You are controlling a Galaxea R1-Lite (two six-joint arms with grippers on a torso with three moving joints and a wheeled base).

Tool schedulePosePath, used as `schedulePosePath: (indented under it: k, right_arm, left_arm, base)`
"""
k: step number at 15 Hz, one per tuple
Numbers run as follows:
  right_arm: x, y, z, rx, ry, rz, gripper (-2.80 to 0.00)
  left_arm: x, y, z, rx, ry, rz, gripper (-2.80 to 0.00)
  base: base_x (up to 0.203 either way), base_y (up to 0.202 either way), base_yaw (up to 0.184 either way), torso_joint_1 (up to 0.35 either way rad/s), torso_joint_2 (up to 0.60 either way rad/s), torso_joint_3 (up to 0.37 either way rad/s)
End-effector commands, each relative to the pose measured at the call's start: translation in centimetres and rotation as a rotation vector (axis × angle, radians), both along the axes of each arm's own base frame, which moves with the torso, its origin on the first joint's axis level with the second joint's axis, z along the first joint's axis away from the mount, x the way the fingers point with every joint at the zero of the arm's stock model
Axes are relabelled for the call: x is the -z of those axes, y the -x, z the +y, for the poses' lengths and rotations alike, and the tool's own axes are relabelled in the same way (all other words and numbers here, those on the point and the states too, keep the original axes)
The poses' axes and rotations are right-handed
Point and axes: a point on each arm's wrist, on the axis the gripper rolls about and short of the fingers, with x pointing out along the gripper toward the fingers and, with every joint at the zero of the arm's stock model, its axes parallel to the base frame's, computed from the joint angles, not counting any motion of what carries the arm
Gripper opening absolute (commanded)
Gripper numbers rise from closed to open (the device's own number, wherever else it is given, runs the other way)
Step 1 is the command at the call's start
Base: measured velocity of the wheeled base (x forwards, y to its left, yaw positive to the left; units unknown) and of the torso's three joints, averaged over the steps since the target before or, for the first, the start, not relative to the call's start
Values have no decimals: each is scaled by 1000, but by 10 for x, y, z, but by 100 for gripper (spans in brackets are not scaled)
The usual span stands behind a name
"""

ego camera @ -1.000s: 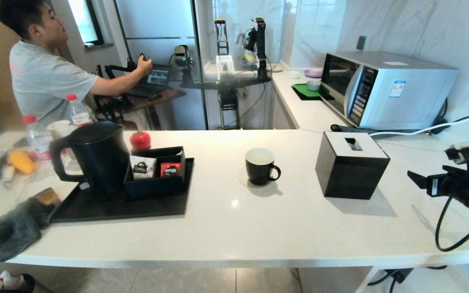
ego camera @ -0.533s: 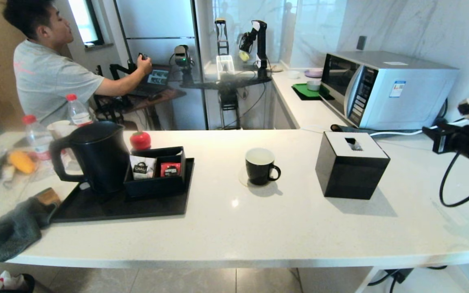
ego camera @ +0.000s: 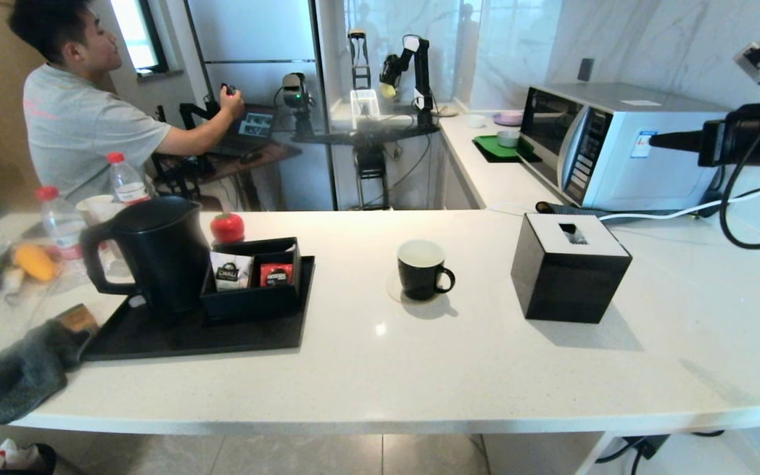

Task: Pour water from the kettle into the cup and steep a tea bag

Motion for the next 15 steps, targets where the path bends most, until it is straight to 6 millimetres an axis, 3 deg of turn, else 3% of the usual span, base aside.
schedulePosePath:
  k: [1, 3, 7, 15]
  right_arm:
    - [3, 4, 22, -151, 28, 113, -280]
    - [14, -5, 37, -203, 41, 158, -280]
    - [31, -12, 56, -135, 36, 259, -280]
    - [24, -15, 108, 217, -451, 510, -280]
  left_arm:
    - [0, 0, 0, 0, -1, 0, -280]
    - [0, 0, 0, -1, -1, 0, -280]
    - [0, 0, 0, 0, -1, 0, -280]
    - [0, 0, 0, 0, -1, 0, -280]
  base:
    - [0, 0, 0, 0, 0, 0]
    - [0, 0, 0, 0, 0, 0]
    - [0, 0, 0, 0, 0, 0]
    - [0, 0, 0, 0, 0, 0]
